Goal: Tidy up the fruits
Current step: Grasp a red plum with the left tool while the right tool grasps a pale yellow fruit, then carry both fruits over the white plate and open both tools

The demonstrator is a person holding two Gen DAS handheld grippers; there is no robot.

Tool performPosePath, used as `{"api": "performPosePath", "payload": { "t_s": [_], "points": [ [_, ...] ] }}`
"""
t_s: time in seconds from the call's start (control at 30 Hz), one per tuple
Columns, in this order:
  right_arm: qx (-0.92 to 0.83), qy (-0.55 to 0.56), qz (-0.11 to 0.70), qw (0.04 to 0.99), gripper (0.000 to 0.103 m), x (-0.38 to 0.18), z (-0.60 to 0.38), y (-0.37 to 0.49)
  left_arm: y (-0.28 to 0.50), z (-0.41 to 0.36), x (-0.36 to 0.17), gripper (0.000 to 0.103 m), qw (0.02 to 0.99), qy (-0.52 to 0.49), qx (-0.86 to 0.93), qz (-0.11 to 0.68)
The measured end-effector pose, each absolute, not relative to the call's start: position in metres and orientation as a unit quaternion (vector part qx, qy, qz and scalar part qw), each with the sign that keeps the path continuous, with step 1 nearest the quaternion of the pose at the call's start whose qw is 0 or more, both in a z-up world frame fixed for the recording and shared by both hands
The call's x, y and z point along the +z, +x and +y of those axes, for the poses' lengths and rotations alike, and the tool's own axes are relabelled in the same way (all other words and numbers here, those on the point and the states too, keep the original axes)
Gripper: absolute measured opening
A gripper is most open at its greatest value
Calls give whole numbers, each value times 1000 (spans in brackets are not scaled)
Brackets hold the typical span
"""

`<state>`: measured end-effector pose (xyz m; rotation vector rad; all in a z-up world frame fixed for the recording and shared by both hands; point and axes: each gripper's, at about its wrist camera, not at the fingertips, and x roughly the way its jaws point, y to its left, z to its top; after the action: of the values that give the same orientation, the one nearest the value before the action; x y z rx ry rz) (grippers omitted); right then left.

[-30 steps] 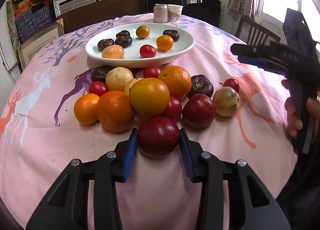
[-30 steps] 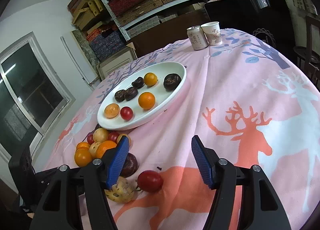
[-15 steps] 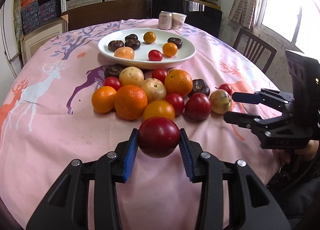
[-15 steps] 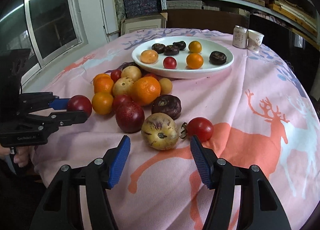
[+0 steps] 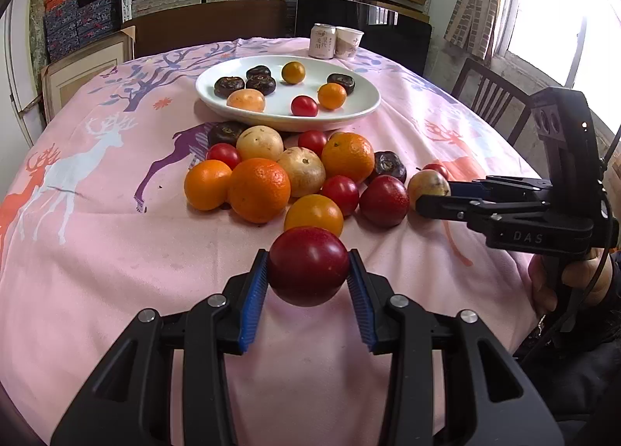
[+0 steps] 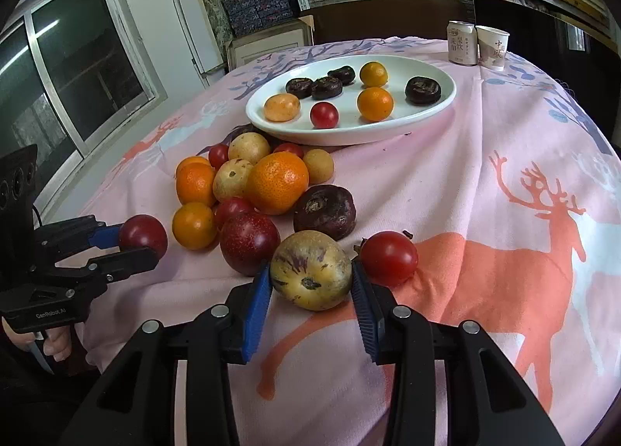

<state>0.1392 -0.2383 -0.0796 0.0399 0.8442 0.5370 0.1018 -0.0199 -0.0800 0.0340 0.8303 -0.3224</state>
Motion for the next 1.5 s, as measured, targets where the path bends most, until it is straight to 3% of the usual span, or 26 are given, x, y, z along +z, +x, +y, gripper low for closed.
{"api": "performPosePath", "payload": {
  "t_s": [0.7, 1.0, 1.23, 1.5],
  "points": [
    [244, 64, 376, 891, 41, -70, -265, 124, 100, -15, -77, 39, 904, 12, -148, 401],
    [230, 58, 349, 906, 41, -39, -273, 129, 116, -4, -51, 40, 913, 8, -142, 383],
    [215, 70, 318, 921, 41, 0, -283, 172, 169, -5, -18, 40, 921, -4, -148, 361],
    [215, 75, 326, 917, 41, 4, -266, 260, 267, -41, -25, 40, 913, -14, -151, 380]
  ]
}}
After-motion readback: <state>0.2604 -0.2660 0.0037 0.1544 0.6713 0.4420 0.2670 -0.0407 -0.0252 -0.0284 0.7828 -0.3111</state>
